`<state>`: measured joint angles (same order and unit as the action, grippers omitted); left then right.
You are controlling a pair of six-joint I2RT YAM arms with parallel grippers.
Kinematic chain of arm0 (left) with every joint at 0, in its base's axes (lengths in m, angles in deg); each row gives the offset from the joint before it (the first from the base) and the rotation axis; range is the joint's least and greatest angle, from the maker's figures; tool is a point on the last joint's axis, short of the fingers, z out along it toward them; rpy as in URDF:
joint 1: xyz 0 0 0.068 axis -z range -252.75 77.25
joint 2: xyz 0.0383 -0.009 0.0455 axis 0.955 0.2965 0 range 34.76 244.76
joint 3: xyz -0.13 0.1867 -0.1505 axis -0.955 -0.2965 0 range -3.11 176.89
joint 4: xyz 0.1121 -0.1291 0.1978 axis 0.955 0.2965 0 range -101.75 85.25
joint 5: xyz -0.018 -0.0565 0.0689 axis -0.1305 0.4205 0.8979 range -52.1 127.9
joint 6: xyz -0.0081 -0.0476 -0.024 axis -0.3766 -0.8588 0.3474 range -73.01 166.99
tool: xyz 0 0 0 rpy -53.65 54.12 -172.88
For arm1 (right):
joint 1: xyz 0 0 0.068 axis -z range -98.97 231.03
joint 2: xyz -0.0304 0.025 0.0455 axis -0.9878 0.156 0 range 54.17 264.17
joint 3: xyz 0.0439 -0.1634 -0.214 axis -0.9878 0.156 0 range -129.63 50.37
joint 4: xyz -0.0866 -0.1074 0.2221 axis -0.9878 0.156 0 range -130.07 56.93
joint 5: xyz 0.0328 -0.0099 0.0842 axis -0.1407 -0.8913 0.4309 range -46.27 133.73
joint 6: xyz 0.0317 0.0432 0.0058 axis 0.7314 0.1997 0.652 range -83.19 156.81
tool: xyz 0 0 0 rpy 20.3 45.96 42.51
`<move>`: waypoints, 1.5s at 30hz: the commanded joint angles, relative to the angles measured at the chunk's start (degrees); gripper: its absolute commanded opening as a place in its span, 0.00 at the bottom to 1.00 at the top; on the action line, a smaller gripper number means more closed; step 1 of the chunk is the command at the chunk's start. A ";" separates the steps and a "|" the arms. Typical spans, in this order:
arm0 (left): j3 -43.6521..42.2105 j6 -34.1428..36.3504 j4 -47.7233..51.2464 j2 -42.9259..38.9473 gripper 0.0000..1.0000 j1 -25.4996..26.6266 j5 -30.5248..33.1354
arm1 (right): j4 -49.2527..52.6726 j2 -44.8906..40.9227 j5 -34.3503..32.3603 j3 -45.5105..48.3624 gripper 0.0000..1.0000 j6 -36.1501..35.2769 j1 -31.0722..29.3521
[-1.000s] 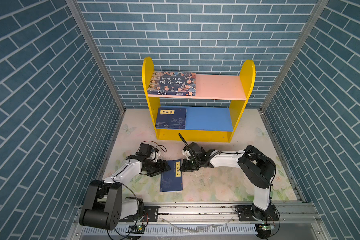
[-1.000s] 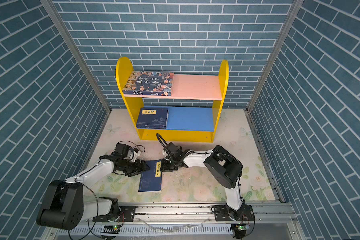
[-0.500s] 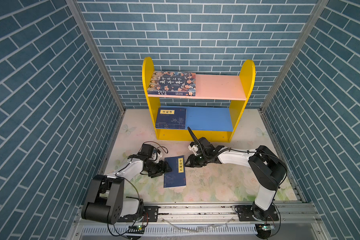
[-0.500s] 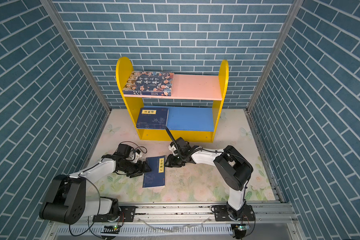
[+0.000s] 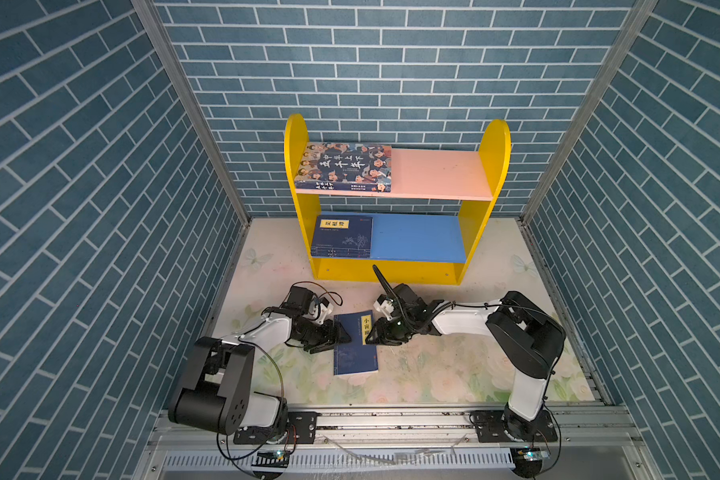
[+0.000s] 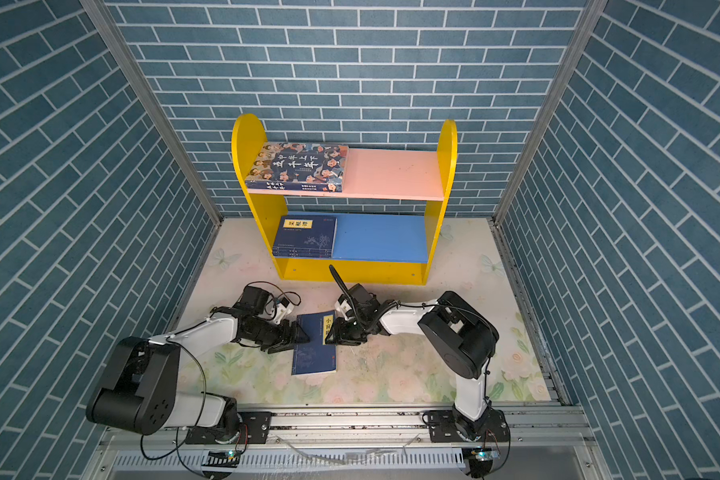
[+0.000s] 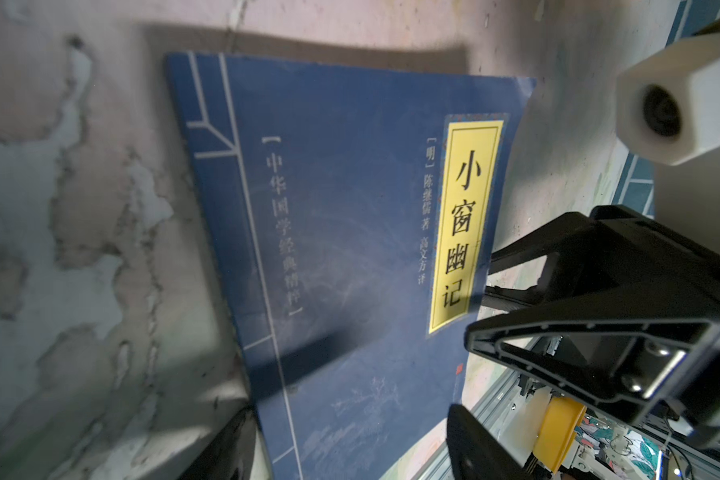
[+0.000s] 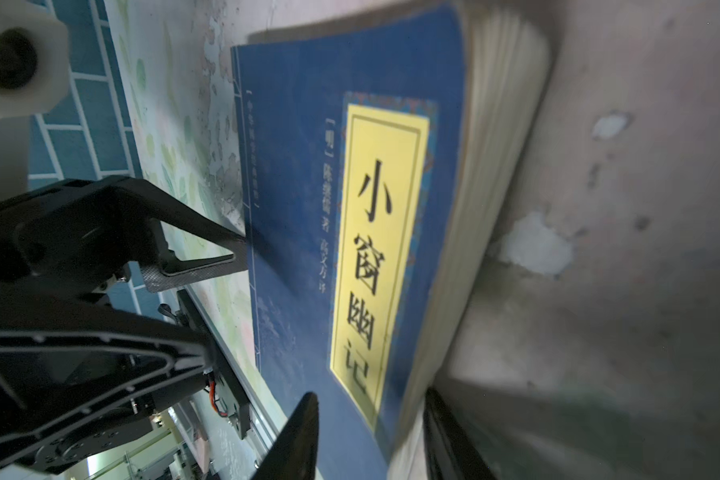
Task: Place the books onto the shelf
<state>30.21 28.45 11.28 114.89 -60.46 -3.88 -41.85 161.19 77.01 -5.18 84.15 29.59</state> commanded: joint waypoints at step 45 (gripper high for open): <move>2.81 1.58 5.23 -22.27 0.78 -10.69 -6.71 | -2.16 -20.80 11.06 3.60 0.00 -6.11 6.41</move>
<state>33.44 29.45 16.66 92.99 -70.93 -9.41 -45.17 142.98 85.67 0.48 81.04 35.29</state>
